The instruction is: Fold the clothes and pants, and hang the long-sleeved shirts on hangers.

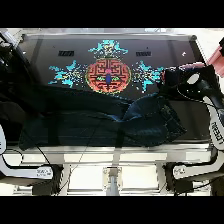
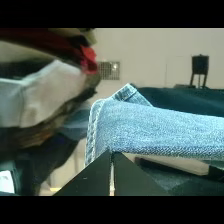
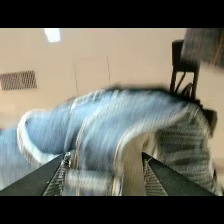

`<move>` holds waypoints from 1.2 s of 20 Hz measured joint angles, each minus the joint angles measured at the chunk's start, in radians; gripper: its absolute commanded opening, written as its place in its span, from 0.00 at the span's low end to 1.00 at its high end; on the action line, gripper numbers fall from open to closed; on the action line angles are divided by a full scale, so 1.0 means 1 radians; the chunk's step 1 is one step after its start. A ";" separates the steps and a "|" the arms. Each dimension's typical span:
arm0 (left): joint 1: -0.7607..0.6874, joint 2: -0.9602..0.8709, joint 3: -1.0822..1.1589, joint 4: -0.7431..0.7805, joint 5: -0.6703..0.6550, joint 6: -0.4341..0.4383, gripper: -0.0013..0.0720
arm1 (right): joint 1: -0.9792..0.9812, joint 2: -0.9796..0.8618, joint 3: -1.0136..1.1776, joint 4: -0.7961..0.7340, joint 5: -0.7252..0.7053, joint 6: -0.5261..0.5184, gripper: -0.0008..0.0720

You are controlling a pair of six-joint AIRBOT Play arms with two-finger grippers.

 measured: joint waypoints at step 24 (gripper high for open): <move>0.350 -0.101 -0.002 -0.179 0.183 -0.110 0.05 | 0.016 -0.161 0.378 0.010 -0.149 0.206 0.05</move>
